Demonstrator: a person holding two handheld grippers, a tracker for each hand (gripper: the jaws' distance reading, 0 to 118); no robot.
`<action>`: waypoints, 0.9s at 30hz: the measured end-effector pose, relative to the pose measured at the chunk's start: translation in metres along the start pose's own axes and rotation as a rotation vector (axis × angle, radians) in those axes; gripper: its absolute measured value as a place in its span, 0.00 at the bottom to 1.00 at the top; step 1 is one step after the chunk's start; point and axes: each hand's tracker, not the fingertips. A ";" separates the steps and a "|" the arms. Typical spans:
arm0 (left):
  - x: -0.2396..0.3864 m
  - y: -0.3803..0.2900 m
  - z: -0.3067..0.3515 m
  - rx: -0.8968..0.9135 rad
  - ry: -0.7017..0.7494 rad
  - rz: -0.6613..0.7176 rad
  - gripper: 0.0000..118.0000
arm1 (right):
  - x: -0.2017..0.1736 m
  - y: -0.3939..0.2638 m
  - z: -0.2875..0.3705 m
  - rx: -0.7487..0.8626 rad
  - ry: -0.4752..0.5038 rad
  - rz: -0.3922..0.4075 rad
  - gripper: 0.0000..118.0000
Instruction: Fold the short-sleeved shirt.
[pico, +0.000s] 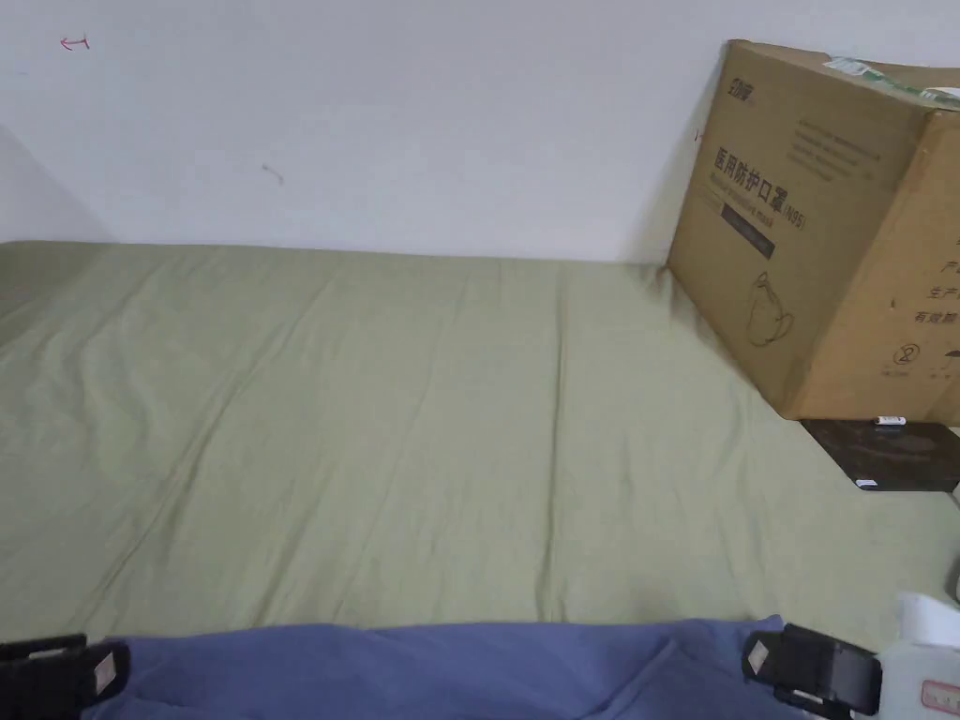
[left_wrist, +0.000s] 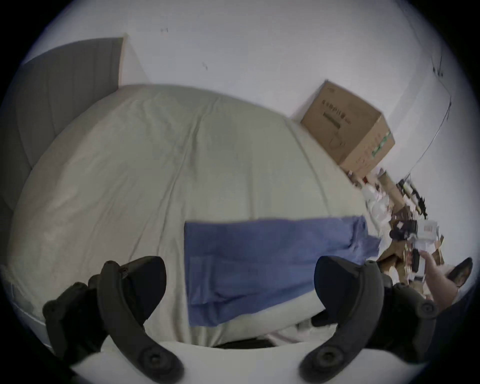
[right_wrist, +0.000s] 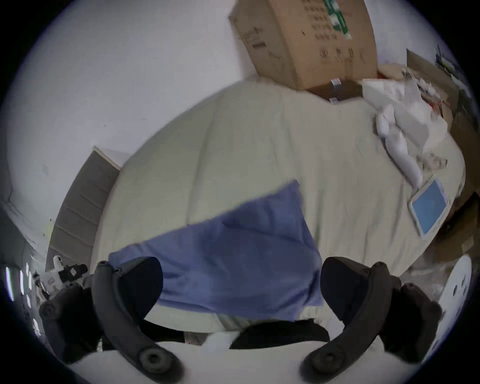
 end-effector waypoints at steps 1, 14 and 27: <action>0.011 0.006 0.006 0.037 0.004 -0.003 0.98 | -0.014 0.006 0.005 0.036 0.004 0.045 1.00; 0.107 0.016 -0.024 0.085 0.162 -0.098 0.00 | -0.132 0.004 -0.029 0.117 -0.094 0.337 0.00; -0.086 -0.004 -0.034 -0.098 -0.160 0.416 0.14 | -0.120 0.008 -0.023 0.084 -0.076 0.277 0.00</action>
